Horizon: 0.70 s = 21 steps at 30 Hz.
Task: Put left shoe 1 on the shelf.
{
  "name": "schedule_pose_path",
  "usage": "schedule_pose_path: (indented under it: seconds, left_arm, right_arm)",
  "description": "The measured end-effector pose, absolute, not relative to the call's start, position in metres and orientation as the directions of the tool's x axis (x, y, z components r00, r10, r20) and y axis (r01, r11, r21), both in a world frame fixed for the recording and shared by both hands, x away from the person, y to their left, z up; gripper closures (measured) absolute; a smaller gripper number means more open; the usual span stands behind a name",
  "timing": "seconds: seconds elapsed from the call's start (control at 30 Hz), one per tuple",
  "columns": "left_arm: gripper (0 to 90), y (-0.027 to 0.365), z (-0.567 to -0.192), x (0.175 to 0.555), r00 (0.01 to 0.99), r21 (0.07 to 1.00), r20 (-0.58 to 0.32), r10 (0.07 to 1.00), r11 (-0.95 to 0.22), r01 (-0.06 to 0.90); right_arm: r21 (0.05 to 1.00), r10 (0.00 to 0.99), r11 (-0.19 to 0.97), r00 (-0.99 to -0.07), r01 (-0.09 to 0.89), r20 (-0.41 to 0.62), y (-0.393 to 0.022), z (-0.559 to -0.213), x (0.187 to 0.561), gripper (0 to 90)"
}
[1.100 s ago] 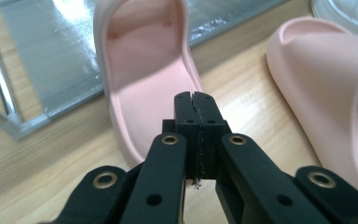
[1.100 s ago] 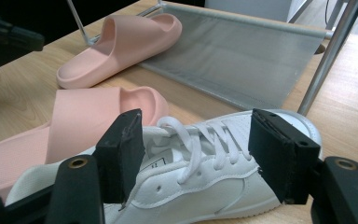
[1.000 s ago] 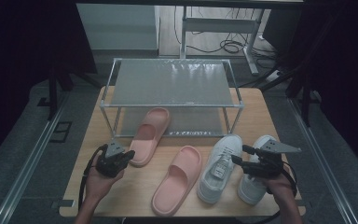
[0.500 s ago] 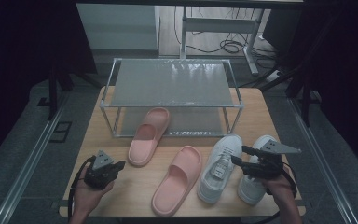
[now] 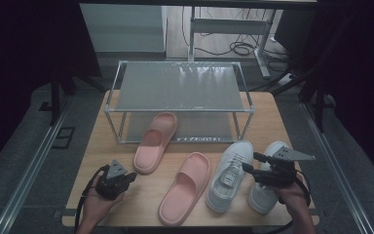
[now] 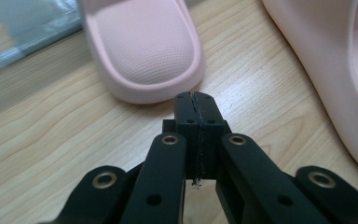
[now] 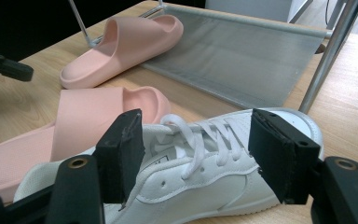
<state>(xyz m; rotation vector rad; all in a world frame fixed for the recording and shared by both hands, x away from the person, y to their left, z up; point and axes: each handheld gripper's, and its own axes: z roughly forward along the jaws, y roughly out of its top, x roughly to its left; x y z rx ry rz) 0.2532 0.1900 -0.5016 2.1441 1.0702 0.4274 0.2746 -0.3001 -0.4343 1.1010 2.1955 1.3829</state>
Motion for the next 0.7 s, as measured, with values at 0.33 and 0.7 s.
schedule_pose_path:
  seconds: [0.33,0.7]
  left_arm:
    - [90.0,0.176,-0.516,0.271,0.634,0.653,0.006,0.774,-0.483,0.583]
    - [89.9,0.169,-0.520,0.287,0.651,0.637,0.007,0.759,-0.505,0.583]
  right_arm:
    - [0.868,0.755,0.229,-0.643,0.441,0.127,-0.304,-0.435,0.273,35.4]
    - [0.866,0.759,0.228,-0.639,0.444,0.128,-0.304,-0.436,0.273,35.4]
